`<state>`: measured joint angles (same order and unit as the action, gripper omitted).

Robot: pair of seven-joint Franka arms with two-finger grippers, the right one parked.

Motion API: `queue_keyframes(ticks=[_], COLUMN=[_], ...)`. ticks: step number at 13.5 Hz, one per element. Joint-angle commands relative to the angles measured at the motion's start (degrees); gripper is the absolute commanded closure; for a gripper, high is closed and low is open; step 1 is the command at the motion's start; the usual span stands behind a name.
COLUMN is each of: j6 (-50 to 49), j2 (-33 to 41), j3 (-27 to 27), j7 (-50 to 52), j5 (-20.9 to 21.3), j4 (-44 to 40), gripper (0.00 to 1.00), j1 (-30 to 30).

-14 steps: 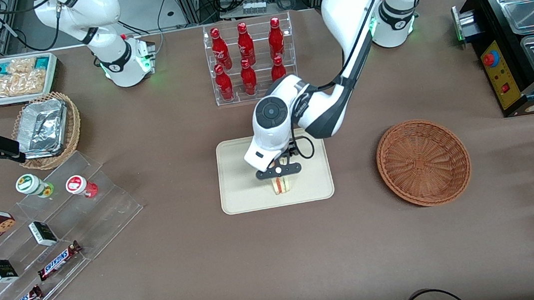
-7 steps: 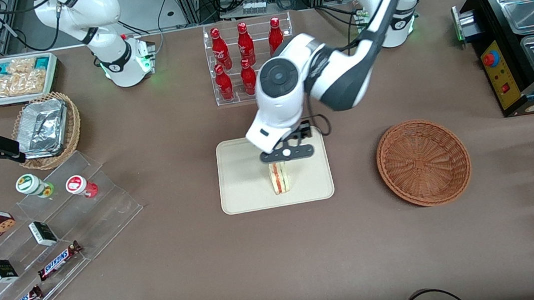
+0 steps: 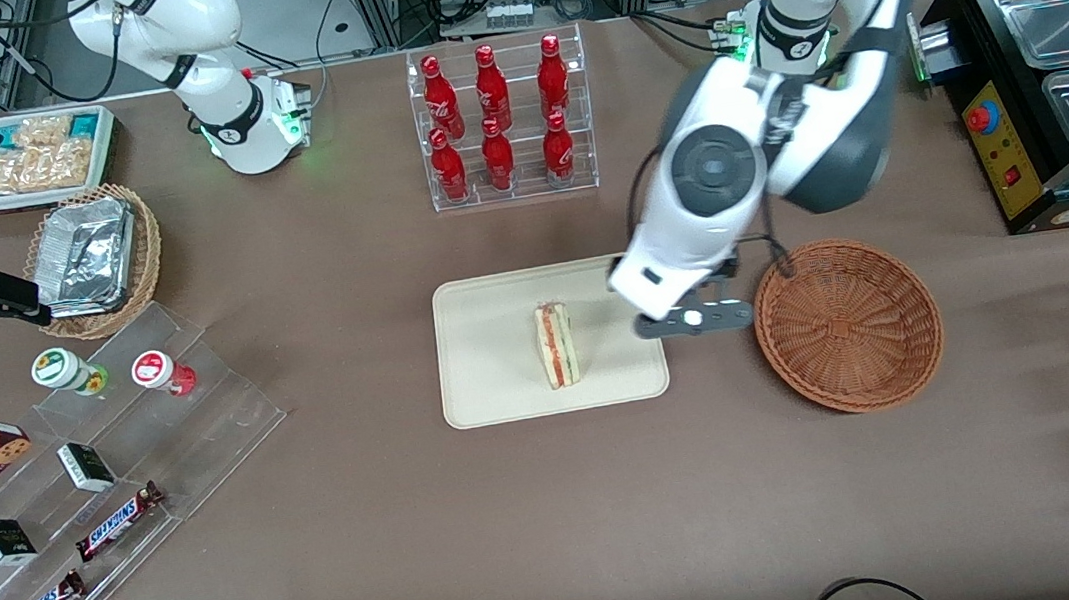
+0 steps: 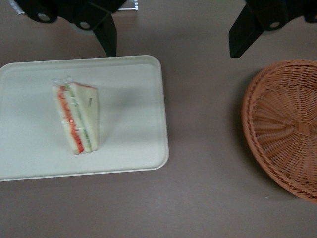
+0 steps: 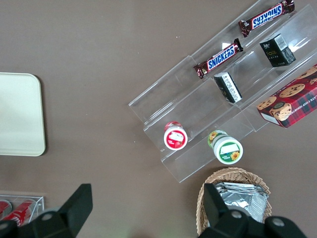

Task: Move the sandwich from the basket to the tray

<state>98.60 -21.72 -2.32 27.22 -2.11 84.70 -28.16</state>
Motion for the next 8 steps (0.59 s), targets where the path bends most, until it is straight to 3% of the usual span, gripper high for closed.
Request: queue_keyframes(ticks=[1, 8], j6=[0.8, 1.4], j2=[7.7, 17.7], j3=[-0.5, -0.7], j7=[-5.4, -13.7], j5=[0.4, -0.4], j4=[8.5, 18.2], gripper=[0.0, 0.0], j1=[3.8, 12.8])
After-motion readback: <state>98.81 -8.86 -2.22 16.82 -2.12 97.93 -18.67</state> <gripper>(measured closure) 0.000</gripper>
